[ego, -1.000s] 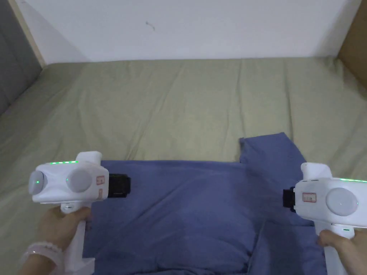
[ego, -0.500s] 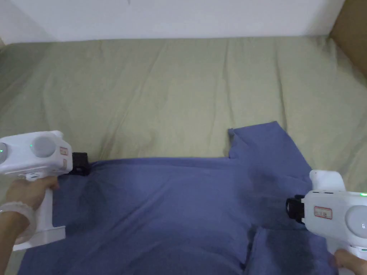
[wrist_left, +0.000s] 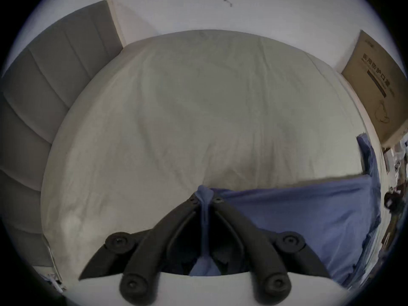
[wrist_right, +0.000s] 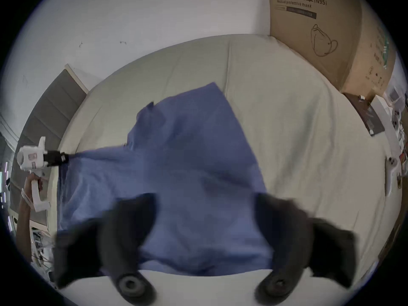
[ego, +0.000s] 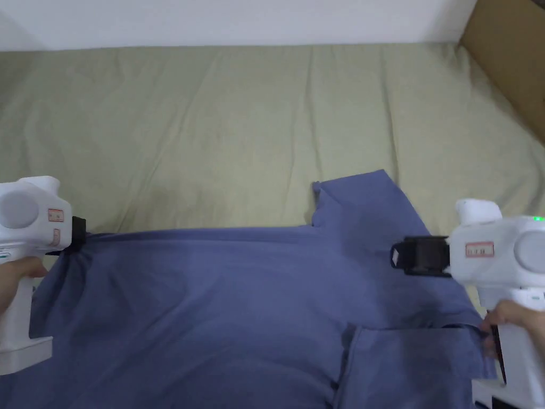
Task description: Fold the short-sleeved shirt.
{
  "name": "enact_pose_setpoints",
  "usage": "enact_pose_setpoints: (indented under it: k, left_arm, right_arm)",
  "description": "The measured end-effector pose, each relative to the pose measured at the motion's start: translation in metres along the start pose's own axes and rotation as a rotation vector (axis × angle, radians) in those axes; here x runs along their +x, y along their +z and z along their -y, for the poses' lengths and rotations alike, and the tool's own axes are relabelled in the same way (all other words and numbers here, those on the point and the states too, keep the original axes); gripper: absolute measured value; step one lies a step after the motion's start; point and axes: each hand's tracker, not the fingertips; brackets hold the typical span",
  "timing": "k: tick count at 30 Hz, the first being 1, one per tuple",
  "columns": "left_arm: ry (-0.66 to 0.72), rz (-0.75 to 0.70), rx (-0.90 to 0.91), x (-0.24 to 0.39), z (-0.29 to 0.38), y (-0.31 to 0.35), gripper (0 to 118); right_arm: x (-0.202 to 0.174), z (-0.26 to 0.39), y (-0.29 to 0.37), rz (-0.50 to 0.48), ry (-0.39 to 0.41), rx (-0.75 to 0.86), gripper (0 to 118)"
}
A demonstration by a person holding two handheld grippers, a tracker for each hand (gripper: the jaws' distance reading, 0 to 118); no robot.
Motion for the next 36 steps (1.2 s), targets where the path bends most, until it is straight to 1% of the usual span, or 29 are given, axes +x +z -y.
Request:
enact_pose_setpoints:
  k: [1,2,5,7,10,11,13,14,16,17,18,19,20,21,22,23,24,26,27,28,32,36]
  left_arm:
    - [0.002,0.001,0.001,0.000,0.000,0.002,2]
    - [0.001,0.004,0.004,0.000,-0.001,0.004,2]
    - [-0.018,-0.007,0.015,0.003,-0.002,0.006,2]
    - [-0.026,-0.008,0.019,0.005,-0.002,0.007,2]
    - [-0.035,-0.006,0.017,0.005,-0.001,0.008,2]
    - [-0.038,-0.006,0.015,0.005,-0.001,0.008,2]
    - [-0.041,-0.004,0.011,0.004,-0.001,0.008,2]
    - [-0.046,-0.003,0.009,0.004,-0.001,0.008,2]
    - [-0.063,-0.006,0.012,0.005,-0.002,0.011,2]
    - [-0.066,-0.006,0.013,0.005,-0.002,0.013,2]
    - [-0.066,-0.004,0.016,0.004,-0.002,0.015,2]
    - [-0.064,-0.003,0.017,0.004,-0.002,0.018,2]
    - [-0.062,-0.002,0.018,0.004,-0.002,0.020,2]
    - [-0.061,0.002,0.019,0.003,-0.002,0.023,2]
    - [-0.058,0.001,0.020,0.003,-0.002,0.026,2]
    - [-0.056,0.000,0.022,0.004,-0.002,0.029,2]
    - [-0.054,0.003,0.025,0.004,-0.001,0.035,2]
    - [-0.055,0.002,0.038,0.004,0.001,0.047,2]
    - [-0.061,0.002,0.043,0.004,0.002,0.054,2]
    - [-0.065,-0.001,0.053,0.005,0.004,0.063,2]
    - [-0.060,0.004,0.092,0.003,0.011,0.099,2]
    - [-0.072,-0.007,0.150,0.002,0.022,0.148,2]
  right_arm:
    - [0.004,-0.011,-0.002,0.015,-0.014,0.006,105]
    - [0.004,-0.023,-0.003,0.032,-0.016,0.009,105]
    - [0.010,-0.052,-0.026,0.102,0.025,-0.031,105]
    - [0.011,-0.061,-0.045,0.138,0.025,-0.097,105]
    - [0.015,-0.052,-0.078,0.124,0.042,-0.179,101]
    - [0.016,-0.046,-0.087,0.136,0.054,-0.202,100]
    - [0.009,-0.038,-0.079,0.157,0.053,-0.097,100]
    - [0.006,-0.035,-0.076,0.165,0.055,-0.097,96]
    - [-0.002,-0.031,-0.068,0.165,0.113,-0.066,81]
    - [-0.005,-0.031,-0.066,0.168,0.121,-0.067,65]
    - [-0.007,-0.034,-0.063,0.167,0.119,-0.071,44]
    - [-0.011,-0.036,-0.060,0.157,0.130,-0.068,12]
    - [-0.014,-0.038,-0.055,0.143,0.134,-0.057,0]
    - [-0.019,-0.039,-0.053,0.129,0.125,-0.058,0]
    - [-0.018,-0.042,-0.052,0.167,0.141,-0.072,0]
    - [-0.018,-0.041,-0.051,0.169,0.151,-0.074,0]
    - [-0.016,-0.042,-0.048,0.164,0.133,-0.071,0]
    - [-0.010,-0.041,-0.040,0.118,0.030,-0.058,0]
    - [-0.008,-0.041,-0.031,0.079,-0.006,-0.039,0]
    - [-0.008,-0.041,-0.021,0.049,-0.022,-0.032,0]
    - [-0.014,-0.039,0.027,0.060,0.018,0.026,0]
    - [-0.016,-0.040,0.079,0.025,-0.008,0.091,0]
